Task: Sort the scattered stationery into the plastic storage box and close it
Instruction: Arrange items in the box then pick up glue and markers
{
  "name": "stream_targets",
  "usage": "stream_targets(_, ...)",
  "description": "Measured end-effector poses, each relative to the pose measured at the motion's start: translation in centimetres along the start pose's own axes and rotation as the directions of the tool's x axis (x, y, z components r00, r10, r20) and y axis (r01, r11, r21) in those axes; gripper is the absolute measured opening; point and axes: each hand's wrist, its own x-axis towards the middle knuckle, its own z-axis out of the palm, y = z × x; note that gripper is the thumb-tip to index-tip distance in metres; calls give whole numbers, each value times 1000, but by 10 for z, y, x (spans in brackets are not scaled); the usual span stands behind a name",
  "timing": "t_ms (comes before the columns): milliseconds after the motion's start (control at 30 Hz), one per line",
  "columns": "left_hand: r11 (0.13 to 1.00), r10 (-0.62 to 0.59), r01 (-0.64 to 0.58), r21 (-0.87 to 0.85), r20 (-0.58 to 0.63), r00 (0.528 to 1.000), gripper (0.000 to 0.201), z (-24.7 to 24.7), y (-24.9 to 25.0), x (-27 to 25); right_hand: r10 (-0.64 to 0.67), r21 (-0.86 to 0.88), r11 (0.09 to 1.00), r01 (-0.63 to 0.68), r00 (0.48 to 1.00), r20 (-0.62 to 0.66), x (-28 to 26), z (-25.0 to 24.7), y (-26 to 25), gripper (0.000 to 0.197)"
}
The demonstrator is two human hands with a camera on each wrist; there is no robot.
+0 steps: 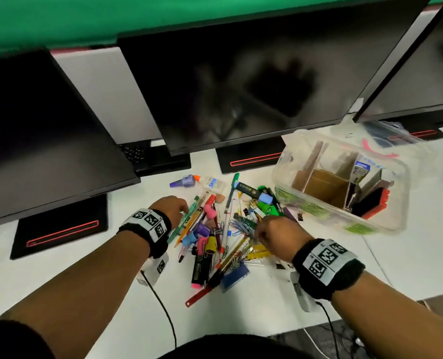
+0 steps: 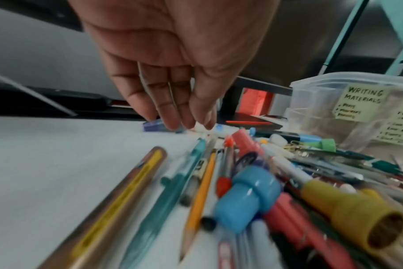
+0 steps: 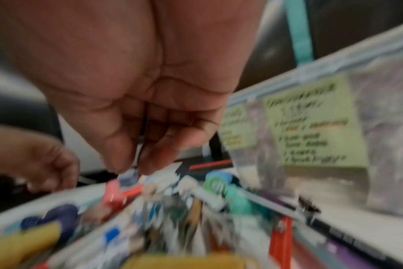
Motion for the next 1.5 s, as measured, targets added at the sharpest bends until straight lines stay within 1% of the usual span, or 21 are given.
stream_targets(33, 1000, -19, 19, 3, 9, 1000, 30, 4, -6, -2, 12, -13, 1000, -11, 999, 48, 8, 8, -3, 23)
stream_targets(67, 999, -38, 38, 7, 20, 999, 30, 10, -11, -4, 23, -17, 1000, -21, 997, 69, 18, 14, -7, 25)
stream_targets(133, 997, -71, 70, 10, 23, 997, 28, 16, -21, -4, 42, -57, 998, -39, 997, 69, 42, 18, -14, 27)
stream_targets(233, 994, -108, 108, 9, -8, 994, 24, 15, -26, 8, 11, -148, 989, -1, 997, 70, 87, 10, -28, 27)
stream_targets(300, 993, -119, 119, -4, -51, 992, 23, 6, -24, 24, 6, -176, 984, 3, 999, 54, 121, 5, -34, 31)
stream_targets(400, 992, -121, 115, -50, -154, 981, 27, -4, -17, 49, 44, -152, 987, -42, 999, 9, 167, 5, -37, 39)
stream_targets(500, 985, -157, 137, -106, -220, 963, 33, -12, -11, 72, 88, -160, 984, -83, 996, 22, 200, 8, -40, 46)
stream_targets(600, 978, -192, 169, -124, -208, 959, 46, -13, -11, 89, 110, -152, 983, -106, 994, 21, 217, 8, -42, 49)
stream_targets(667, 979, -198, 186, -86, -155, 968, 55, -9, -15, 97, 112, -158, 982, -107, 993, 24, 223, 8, -42, 51)
stream_targets(700, 980, -197, 191, -54, -129, 972, 55, -7, -16, 99, 111, -163, 981, -104, 993, 36, 224, 9, -43, 52)
stream_targets(767, 981, -190, 192, 19, -95, 977, 49, -5, -19, 103, 113, -165, 981, -100, 991, 72, 227, 10, -43, 53)
stream_targets(867, 980, -180, 185, 70, -71, 981, 35, -5, -19, 103, 127, -154, 982, -110, 986, 107, 225, 10, -45, 49)
stream_targets(1000, 984, -160, 163, 66, -50, 986, 30, -3, -17, 95, 153, -145, 979, -141, 986, 73, 211, 7, -48, 48)
stream_targets(1033, 987, -156, 158, 41, -44, 987, 29, -3, -18, 92, 157, -110, 982, -151, 986, 50, 206, 5, -49, 49)
stream_targets(1100, 991, -129, 128, -26, -46, 991, 26, -9, -15, 84, 180, 21, 984, -180, 984, -10, 192, -1, -49, 48)
stream_targets(1200, 984, -87, 68, -163, -114, 990, 16, -23, -10, 68, 237, 254, 943, -213, 969, -66, 165, -13, -52, 38)
stream_targets(1267, 968, -53, 9, -251, -166, 985, 19, -34, -3, 50, 284, 354, 906, -233, 954, -100, 140, -21, -53, 34)
stream_targets(1367, 938, 21, -112, -327, -270, 963, 21, -49, 18, 27, 330, 412, 879, -239, 929, -167, 102, -29, -50, 35)
stream_targets(1433, 905, 51, -189, -381, -344, 938, 15, -60, 39, 15, 358, 455, 861, -226, 905, -230, 79, -37, -45, 35)
stream_targets(1467, 885, 63, -223, -409, -370, 927, 13, -63, 48, 9, 366, 465, 859, -215, 893, -261, 69, -43, -43, 33)
stream_targets(1500, 867, 90, -262, -423, -384, 919, 15, -65, 61, 5, 380, 470, 857, -213, 877, -295, 57, -51, -38, 31)
